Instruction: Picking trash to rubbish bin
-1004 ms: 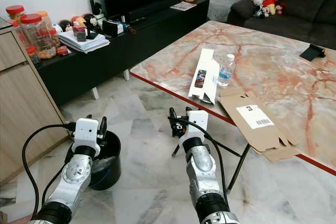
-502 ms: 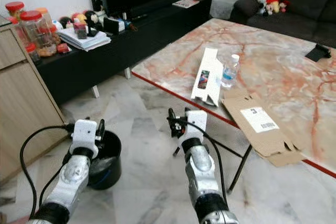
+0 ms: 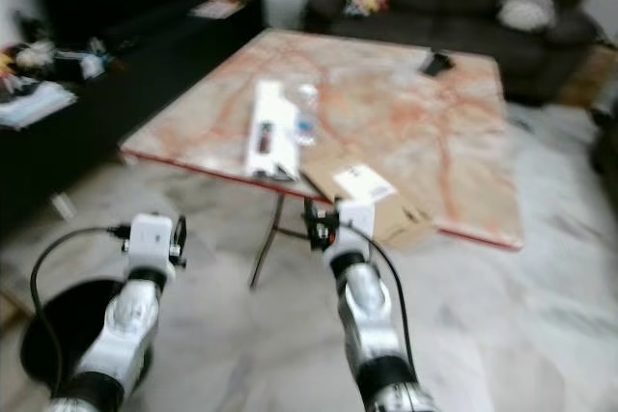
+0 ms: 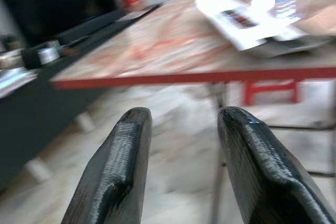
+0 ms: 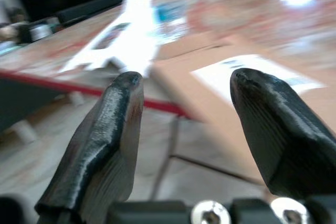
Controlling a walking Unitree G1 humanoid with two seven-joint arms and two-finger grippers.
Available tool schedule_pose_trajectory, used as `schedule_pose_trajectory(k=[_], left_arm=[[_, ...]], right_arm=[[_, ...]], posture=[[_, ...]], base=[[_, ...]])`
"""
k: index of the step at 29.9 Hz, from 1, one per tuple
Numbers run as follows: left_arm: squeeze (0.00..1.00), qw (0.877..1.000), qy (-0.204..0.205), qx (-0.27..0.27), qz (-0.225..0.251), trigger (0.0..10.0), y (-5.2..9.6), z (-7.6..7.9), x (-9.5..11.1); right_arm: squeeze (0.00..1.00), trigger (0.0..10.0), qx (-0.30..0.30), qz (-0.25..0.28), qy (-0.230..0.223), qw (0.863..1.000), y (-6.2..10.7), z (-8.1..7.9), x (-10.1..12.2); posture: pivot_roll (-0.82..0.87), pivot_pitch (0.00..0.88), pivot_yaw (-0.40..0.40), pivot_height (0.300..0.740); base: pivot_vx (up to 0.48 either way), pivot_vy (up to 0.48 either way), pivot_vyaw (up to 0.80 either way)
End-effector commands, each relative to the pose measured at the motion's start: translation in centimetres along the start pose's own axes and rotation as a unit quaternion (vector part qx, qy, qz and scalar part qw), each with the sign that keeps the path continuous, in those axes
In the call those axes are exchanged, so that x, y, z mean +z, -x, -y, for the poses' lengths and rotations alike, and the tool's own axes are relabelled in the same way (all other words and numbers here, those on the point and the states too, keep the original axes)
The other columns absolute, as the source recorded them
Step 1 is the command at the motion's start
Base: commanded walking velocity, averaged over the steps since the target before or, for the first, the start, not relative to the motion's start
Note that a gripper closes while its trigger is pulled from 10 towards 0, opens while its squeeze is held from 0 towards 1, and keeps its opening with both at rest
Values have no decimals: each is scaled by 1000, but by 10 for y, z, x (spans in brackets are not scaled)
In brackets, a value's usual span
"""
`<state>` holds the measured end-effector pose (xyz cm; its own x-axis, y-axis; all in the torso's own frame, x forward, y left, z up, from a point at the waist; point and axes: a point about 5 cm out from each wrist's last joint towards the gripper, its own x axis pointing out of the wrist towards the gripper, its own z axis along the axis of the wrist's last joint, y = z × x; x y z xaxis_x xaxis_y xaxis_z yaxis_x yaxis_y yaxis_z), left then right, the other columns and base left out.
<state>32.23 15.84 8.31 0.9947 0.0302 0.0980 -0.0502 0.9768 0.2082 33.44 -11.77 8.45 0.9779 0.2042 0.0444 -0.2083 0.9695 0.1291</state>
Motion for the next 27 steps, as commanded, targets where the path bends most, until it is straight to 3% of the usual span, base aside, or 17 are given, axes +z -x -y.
schedule_pose_trajectory(k=[1,6,27], left_arm=[[0,1000,-6,10,0,10000,-1,-9,0],[0,1000,-4,14,-2,10000,-1,-10,1],[0,1000,8,-4,3,10000,-6,-2,9]], right_arm=[[0,10000,11,4,-6,1000,-3,-10,2],[0,10000,10,2,-6,1000,-3,-10,1],[0,10000,13,7,0,1000,-6,-15,4]], posture=[[142,0,-3,740],[143,0,-5,740],[160,0,-7,740]], base=[[0,0,-788],[0,0,-756],[0,0,0]])
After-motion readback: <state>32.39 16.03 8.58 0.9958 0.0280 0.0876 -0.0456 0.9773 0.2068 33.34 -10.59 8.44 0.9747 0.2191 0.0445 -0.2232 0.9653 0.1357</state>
